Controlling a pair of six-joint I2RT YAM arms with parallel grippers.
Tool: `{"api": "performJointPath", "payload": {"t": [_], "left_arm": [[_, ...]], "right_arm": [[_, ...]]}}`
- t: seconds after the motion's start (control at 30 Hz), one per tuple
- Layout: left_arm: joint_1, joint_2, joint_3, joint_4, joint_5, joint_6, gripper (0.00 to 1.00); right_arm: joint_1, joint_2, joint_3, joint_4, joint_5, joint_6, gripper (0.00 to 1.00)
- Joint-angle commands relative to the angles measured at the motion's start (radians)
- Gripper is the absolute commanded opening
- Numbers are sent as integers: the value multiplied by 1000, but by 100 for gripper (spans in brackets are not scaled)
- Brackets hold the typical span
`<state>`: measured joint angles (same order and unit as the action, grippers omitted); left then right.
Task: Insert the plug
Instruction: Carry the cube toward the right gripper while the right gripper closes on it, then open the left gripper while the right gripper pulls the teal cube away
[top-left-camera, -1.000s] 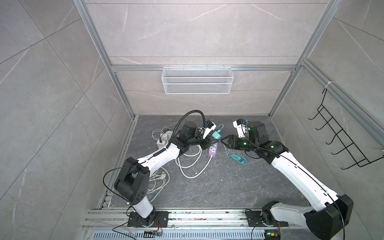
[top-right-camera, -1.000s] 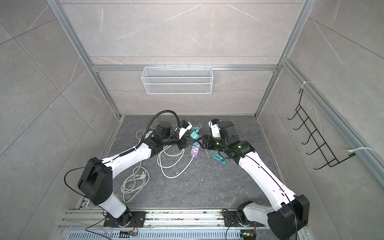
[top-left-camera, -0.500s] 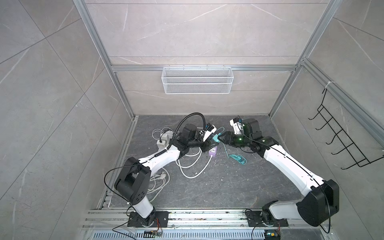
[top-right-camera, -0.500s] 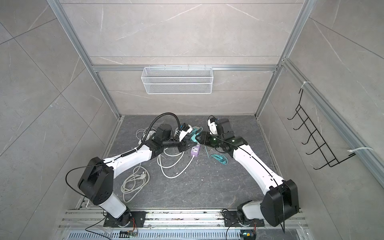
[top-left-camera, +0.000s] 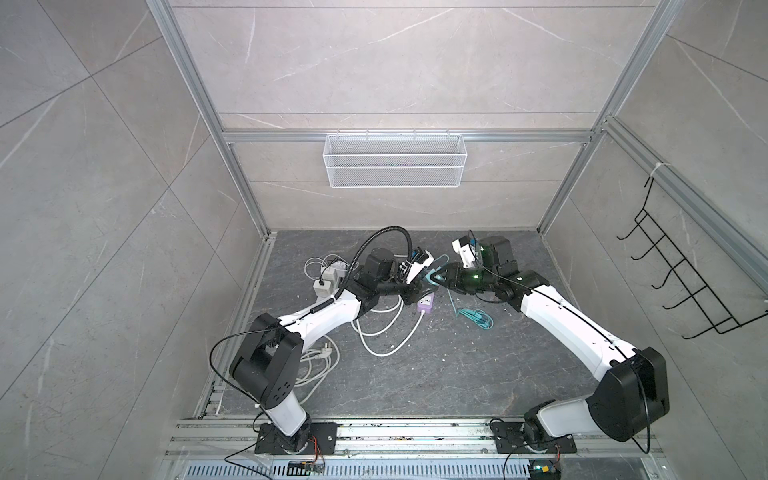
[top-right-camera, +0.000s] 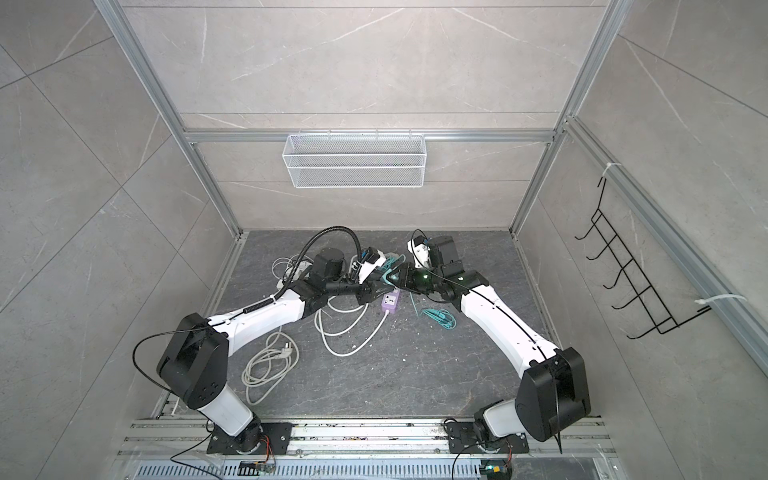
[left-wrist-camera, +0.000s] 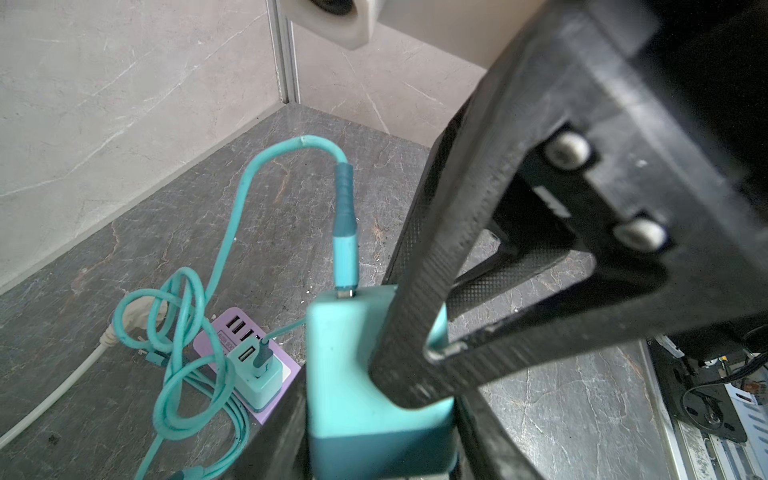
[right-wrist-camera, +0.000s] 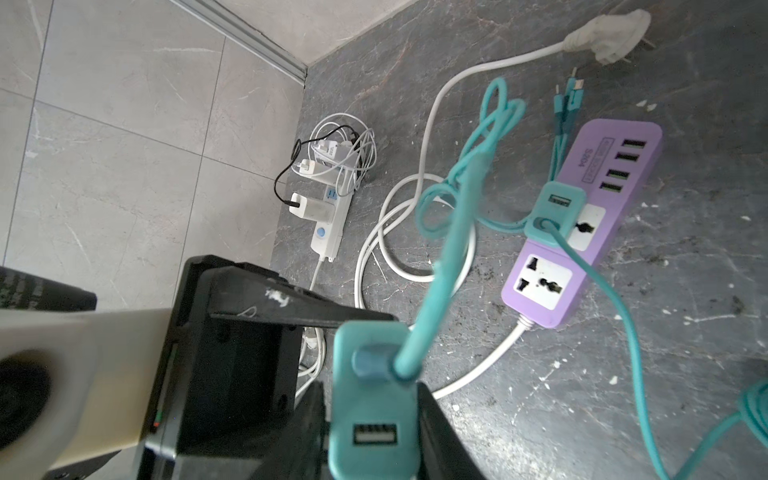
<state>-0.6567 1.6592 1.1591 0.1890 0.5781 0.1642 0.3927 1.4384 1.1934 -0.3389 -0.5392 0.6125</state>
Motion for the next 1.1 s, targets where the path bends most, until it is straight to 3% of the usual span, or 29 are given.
{"api": "performJointPath", "payload": {"t": [0.0,0.13,0.2,0.27,0.3,0.37,0.47,0.57,0.9,1.07], "left_arm": [[-3,-2,30,42,8,28,14],[-2,-5,23,66,4,23,15],[-2,-3,25,64,0,22,21],[-3,-3,27,75,-44,0,47],[-3,-4,28,80,-82,-20,55],[-2,-12,25,79,-131,-37,68],[-3,-24,12,81,-156,-34,80],[-2,-31,5,73,-172,-32,85],[0,-136,-104,64,-294,-38,88],[3,-203,-187,80,-411,-47,100]], "right_arm": [[0,18,14,20,-39,-3,30],[-1,33,2,30,-62,-3,25],[0,31,-5,28,-64,-9,20],[0,27,-9,27,-59,-15,16],[-1,24,-11,26,-52,-17,14],[0,19,-7,11,-6,-27,11],[0,27,23,4,86,-35,9],[-7,91,127,-43,145,-73,8],[-116,417,570,-105,39,-100,7],[-164,484,760,-190,49,-120,7]]}}
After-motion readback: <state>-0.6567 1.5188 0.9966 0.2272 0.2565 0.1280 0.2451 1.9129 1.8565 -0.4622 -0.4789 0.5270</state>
